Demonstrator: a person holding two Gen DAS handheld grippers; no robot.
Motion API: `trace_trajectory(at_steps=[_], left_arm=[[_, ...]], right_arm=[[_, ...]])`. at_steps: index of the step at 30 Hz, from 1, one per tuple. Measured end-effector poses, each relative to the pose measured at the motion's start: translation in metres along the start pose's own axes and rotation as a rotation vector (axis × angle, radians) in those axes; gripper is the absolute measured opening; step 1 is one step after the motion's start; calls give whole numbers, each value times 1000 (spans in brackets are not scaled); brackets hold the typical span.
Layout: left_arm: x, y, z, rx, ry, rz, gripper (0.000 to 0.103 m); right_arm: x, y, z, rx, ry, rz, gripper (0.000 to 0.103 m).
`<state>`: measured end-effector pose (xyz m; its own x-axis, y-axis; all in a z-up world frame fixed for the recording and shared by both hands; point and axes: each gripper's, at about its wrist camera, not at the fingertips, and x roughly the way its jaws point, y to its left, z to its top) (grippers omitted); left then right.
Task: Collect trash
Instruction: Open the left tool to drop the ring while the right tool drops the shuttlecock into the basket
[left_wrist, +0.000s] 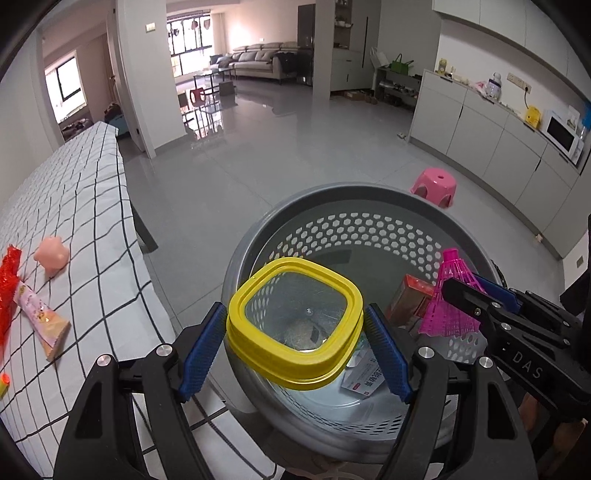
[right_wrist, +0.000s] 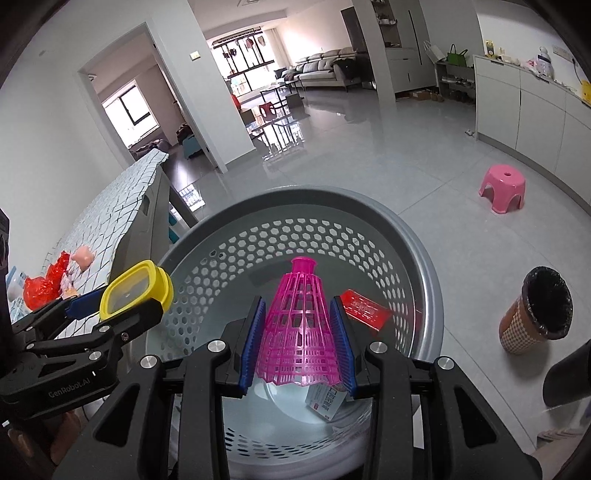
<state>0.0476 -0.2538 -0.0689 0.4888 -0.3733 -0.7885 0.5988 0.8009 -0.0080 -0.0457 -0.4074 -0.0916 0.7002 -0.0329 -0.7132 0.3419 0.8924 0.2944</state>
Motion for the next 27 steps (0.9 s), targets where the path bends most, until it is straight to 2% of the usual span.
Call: trace_trajectory(at_steps=[6,12,27], left_arm=[[2,-3,-1,-7,17,-3,76],[1,0,-2,-24,20,-3,78],[-15,-2,-4,-24,-8,8,80]], right_arm=[[3,-3,1,14,0,3,36],[-4,-5,4,28,-25,1,46],[-17,-6,0,23,-46,-4,49]])
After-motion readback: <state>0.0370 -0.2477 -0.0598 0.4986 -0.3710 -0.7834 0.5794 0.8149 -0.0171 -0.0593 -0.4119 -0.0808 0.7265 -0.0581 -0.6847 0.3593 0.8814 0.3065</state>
